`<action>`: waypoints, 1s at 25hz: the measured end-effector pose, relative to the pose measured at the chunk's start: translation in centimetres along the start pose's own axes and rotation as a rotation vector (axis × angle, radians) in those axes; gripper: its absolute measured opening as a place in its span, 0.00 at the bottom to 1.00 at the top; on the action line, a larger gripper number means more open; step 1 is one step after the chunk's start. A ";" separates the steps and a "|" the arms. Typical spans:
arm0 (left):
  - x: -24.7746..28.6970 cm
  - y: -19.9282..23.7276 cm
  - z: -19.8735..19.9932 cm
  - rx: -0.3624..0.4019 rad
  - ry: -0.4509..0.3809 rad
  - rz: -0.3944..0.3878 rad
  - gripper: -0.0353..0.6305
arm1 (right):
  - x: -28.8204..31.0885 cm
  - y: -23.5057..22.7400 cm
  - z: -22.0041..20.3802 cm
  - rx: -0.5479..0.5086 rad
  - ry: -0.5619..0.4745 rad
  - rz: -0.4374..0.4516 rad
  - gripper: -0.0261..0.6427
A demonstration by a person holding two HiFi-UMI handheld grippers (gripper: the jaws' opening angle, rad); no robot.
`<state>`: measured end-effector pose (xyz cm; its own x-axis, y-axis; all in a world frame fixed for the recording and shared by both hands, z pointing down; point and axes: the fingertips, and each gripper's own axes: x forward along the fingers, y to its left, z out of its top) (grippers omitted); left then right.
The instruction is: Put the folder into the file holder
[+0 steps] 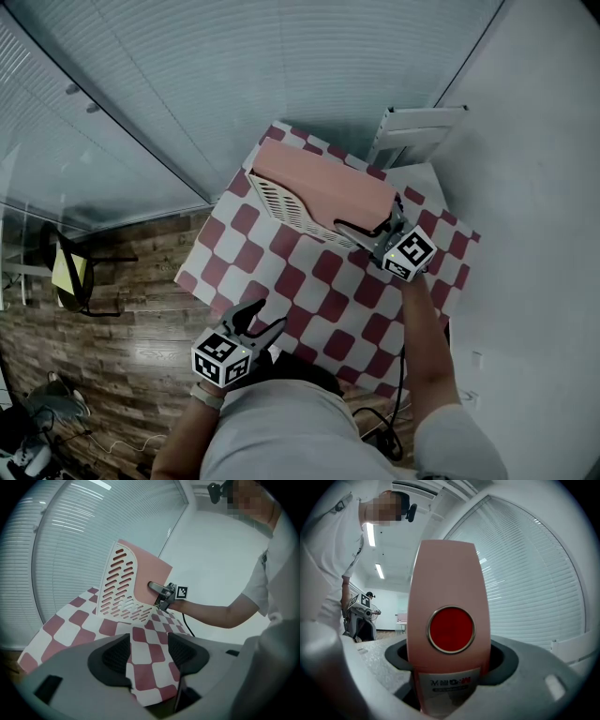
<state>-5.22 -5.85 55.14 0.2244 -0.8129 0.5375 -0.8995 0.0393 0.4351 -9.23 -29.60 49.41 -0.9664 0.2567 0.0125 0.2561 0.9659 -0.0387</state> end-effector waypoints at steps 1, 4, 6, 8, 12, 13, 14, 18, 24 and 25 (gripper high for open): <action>0.0 -0.1 0.1 0.002 -0.002 -0.001 0.40 | -0.1 0.0 0.1 -0.001 0.001 -0.006 0.52; -0.1 -0.1 0.3 0.011 -0.008 -0.009 0.40 | -0.5 -0.1 0.4 -0.003 0.007 -0.031 0.52; -0.1 -0.1 0.8 0.021 -0.012 -0.019 0.40 | -0.9 -0.1 0.6 -0.005 0.012 -0.052 0.52; 0.0 -0.1 1.3 0.034 -0.016 -0.037 0.40 | -1.7 -0.1 0.7 0.000 0.015 -0.083 0.52; 0.4 -0.1 2.4 0.067 -0.011 -0.092 0.40 | -3.7 -0.1 1.0 0.023 0.027 -0.168 0.52; 0.4 -0.1 2.7 0.075 -0.007 -0.108 0.40 | -4.3 -0.1 1.2 0.028 0.031 -0.193 0.52; 0.5 -0.2 2.9 0.085 -0.005 -0.124 0.40 | -4.9 0.1 1.3 0.032 0.033 -0.217 0.52; 0.6 -0.3 4.1 0.130 -0.004 -0.190 0.40 | -7.1 1.1 2.1 0.037 0.052 -0.306 0.52; 0.4 -0.7 5.7 0.178 -0.012 -0.274 0.40 | -10.1 4.7 3.3 0.082 0.055 -0.442 0.52; 0.4 -0.8 6.0 0.185 -0.015 -0.286 0.40 | -10.5 5.5 3.5 0.088 0.058 -0.469 0.52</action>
<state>-6.69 -9.63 50.69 0.4733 -0.7844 0.4008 -0.8539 -0.2968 0.4275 2.23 -27.05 45.62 -0.9738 -0.2019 0.1045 -0.2122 0.9721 -0.0996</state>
